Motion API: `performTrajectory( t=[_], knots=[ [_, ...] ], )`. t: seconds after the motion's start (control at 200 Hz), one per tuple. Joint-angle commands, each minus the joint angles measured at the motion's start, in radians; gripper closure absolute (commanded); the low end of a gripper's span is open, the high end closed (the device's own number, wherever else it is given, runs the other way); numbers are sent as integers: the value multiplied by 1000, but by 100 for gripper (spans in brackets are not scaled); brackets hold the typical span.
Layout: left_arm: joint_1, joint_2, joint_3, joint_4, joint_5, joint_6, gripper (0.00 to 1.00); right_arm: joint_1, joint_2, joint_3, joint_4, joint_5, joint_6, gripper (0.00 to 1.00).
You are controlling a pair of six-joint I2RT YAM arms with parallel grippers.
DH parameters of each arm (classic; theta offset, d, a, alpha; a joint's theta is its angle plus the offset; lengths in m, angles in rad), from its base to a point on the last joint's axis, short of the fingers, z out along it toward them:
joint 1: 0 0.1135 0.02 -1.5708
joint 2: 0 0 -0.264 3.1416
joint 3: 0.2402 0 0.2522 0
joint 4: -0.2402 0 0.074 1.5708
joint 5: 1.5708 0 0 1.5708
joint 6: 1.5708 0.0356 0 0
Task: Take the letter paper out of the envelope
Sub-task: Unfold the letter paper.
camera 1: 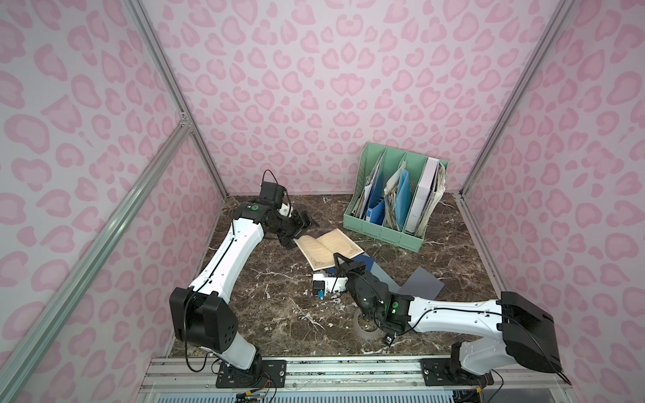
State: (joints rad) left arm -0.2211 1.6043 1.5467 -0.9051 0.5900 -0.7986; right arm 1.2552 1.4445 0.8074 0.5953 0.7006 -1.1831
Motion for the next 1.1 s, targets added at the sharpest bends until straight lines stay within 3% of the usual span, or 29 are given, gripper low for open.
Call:
performTrajectory(
  t=[0.0, 0.235, 0.465, 0.76, 0.945, 1.095],
  knots=[
    [6, 41, 0, 28, 237, 118, 27, 6, -21, 21, -47, 6, 6, 100],
    [6, 31, -86, 245, 377, -36, 30, 9, -61, 16, -118, 5, 27, 100],
    [2, 19, -151, 263, 413, -63, 45, 9, -80, 6, -113, 17, 15, 100],
    [0, -10, -185, 283, 433, -84, 51, 7, -84, 3, -103, 33, -7, 100],
    [-2, -24, -218, 293, 440, -94, 74, 7, -87, 16, -109, 39, -6, 100],
    [-1, -23, -215, 320, 442, -112, 98, 10, -86, 28, -118, 36, -1, 100]
  ],
)
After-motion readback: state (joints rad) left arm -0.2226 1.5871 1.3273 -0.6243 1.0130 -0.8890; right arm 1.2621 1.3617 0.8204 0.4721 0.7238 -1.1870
